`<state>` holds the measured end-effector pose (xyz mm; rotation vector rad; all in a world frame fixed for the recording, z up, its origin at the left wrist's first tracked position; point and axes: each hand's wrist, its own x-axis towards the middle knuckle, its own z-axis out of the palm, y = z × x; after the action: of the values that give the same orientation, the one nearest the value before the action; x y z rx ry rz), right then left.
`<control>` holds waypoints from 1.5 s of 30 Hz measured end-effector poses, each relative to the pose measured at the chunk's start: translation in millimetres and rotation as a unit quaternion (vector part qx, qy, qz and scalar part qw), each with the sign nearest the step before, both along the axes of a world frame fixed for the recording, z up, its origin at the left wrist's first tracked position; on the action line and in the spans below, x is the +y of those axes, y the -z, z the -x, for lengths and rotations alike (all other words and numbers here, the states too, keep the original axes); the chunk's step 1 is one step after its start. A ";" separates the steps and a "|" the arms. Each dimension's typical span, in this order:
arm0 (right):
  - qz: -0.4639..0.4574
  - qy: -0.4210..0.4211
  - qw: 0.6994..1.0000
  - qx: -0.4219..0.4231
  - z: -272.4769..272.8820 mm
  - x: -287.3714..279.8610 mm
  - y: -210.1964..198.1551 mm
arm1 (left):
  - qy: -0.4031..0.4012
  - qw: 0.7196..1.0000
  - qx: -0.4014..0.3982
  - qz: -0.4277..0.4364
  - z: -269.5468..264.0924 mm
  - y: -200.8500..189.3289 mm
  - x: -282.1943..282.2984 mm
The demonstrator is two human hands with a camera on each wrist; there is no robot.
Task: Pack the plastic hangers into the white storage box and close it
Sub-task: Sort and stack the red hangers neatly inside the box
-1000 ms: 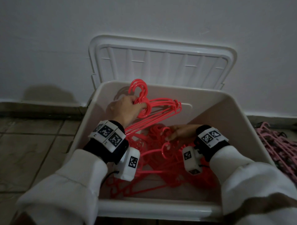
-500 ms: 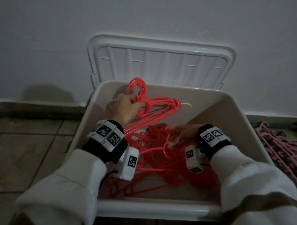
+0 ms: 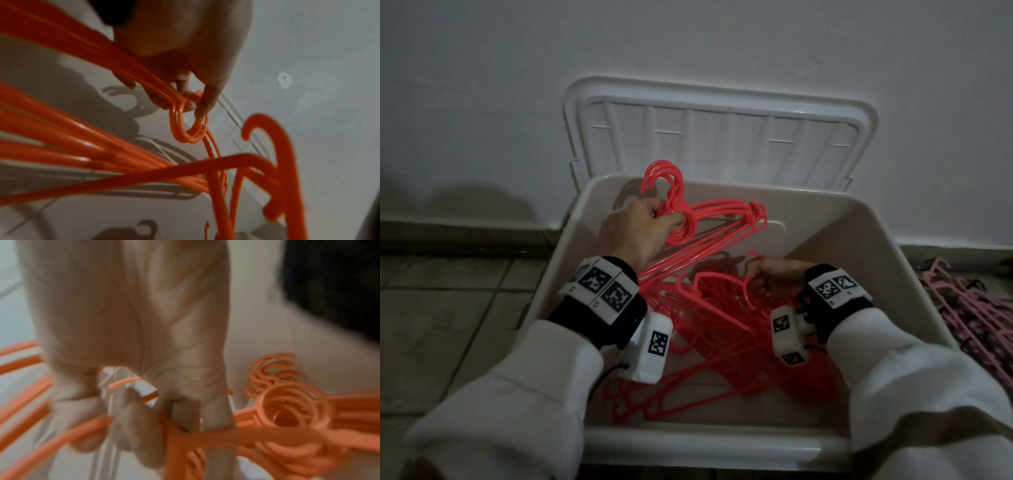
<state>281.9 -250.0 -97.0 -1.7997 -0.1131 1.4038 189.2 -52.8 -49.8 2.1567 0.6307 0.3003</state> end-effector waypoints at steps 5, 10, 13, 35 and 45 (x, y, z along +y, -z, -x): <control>-0.009 0.019 1.000 0.016 -1.3 -1.0 -4.1 | -0.001 1.000 -0.005 0.013 -0.3 1.9 0.2; -0.028 0.044 0.999 0.004 -2.4 -0.1 -1.9 | 0.001 1.000 -0.009 0.013 -0.1 1.9 0.9; -0.040 0.071 0.997 -0.001 -2.7 0.6 -2.0 | 0.017 1.000 0.005 -0.005 -1.4 4.2 0.8; -0.010 0.104 0.993 -0.053 -6.8 -0.3 3.5 | 0.162 0.985 0.033 0.046 1.4 -2.4 -9.8; -0.033 0.127 0.991 -0.024 -9.1 -5.9 0.3 | 0.329 0.934 0.089 0.104 8.5 -11.7 -7.2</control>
<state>291.1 -255.9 -97.3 -1.7258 0.0427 1.1635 180.7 -59.9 -38.1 2.0644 0.0049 -0.3157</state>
